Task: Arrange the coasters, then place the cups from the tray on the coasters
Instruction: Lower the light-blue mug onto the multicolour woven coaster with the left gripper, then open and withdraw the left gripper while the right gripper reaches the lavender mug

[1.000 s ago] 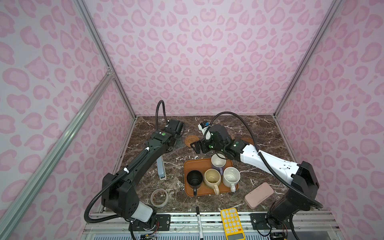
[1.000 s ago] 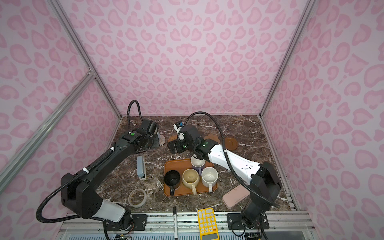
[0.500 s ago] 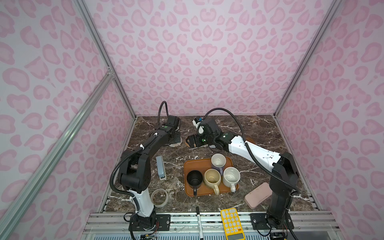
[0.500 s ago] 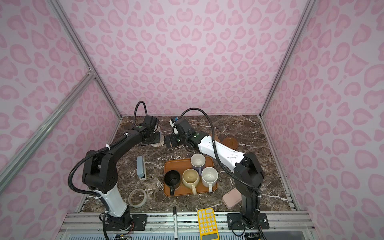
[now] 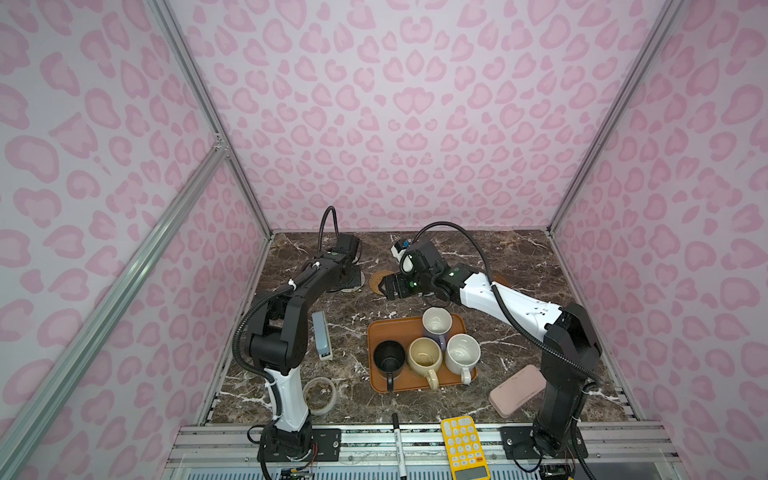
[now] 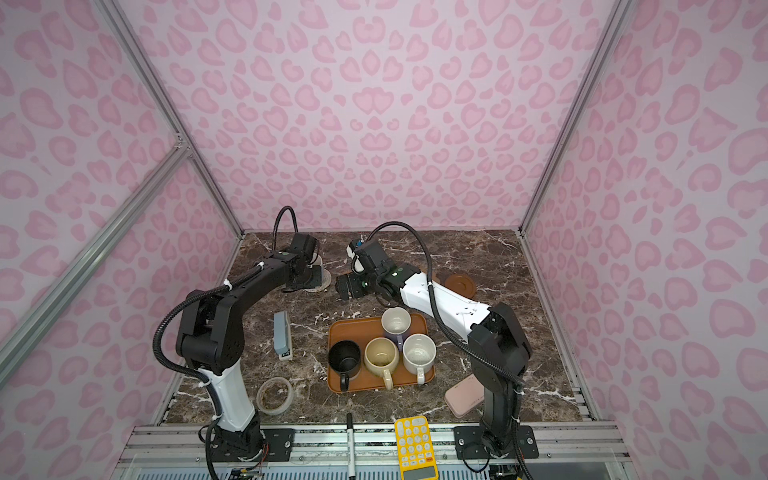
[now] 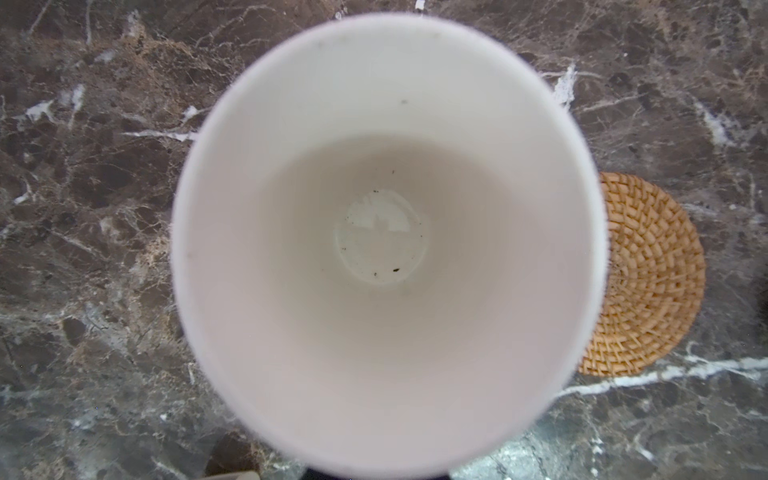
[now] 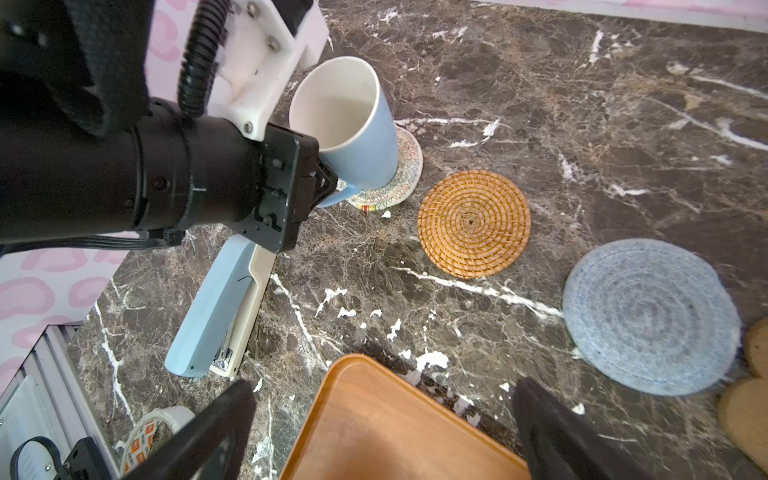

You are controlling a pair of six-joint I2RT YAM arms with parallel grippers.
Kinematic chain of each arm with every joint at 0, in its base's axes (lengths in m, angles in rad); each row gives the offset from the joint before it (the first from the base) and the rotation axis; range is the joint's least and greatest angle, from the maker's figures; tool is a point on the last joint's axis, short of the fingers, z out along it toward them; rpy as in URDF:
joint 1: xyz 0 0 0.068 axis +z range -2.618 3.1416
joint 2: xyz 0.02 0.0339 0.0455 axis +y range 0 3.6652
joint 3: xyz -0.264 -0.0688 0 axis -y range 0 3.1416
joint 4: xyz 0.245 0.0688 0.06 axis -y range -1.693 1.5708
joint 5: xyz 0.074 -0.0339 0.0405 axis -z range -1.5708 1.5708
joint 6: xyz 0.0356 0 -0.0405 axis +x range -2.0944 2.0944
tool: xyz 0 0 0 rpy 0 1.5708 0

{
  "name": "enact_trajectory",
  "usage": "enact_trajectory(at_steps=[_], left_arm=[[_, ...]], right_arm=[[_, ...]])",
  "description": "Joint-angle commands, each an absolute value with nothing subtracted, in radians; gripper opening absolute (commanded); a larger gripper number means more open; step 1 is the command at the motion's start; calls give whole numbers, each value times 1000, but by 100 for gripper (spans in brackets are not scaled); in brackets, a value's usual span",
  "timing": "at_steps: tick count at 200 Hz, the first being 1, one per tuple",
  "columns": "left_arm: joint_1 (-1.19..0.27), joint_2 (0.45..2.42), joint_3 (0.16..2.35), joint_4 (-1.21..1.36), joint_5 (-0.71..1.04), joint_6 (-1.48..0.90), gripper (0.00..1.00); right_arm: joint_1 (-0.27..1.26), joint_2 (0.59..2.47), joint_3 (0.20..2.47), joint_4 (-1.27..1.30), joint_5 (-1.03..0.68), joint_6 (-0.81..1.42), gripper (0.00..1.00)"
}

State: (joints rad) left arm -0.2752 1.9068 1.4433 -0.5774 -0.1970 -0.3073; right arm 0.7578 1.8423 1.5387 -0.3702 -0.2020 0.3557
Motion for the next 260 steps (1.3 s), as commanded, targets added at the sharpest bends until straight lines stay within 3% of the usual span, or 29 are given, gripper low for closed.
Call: enact_trajectory(at_steps=[1,41,112,164,198,234,240,260], left_arm=[[-273,1899,1464,-539,-209,-305,1],[-265,1956,1484,-555,-185,-312,1],[-266,1892,1420,-595,-144,-354,2],[-267,1917,1439,-644,-193,-356,3],[-268,1894,1439,-629,-169,-358,23],[-266,1919,1463,-659,-175,-363,35],[-267,1912,1457,-654,-175,-366,45],[-266,1897,1458,-665,-162,-374,63]], right_arm=[[759,1839,1530,-366,-207,357,98],[757,1823,1520,-370,-204,356,98],[753,1798,1498,-373,-196,353,98],[753,1802,1506,-380,-195,355,98],[752,1800,1510,-390,-188,350,98],[752,1790,1512,-407,-182,343,98],[750,1787,1511,-410,-180,342,98],[749,1771,1512,-440,-163,335,98]])
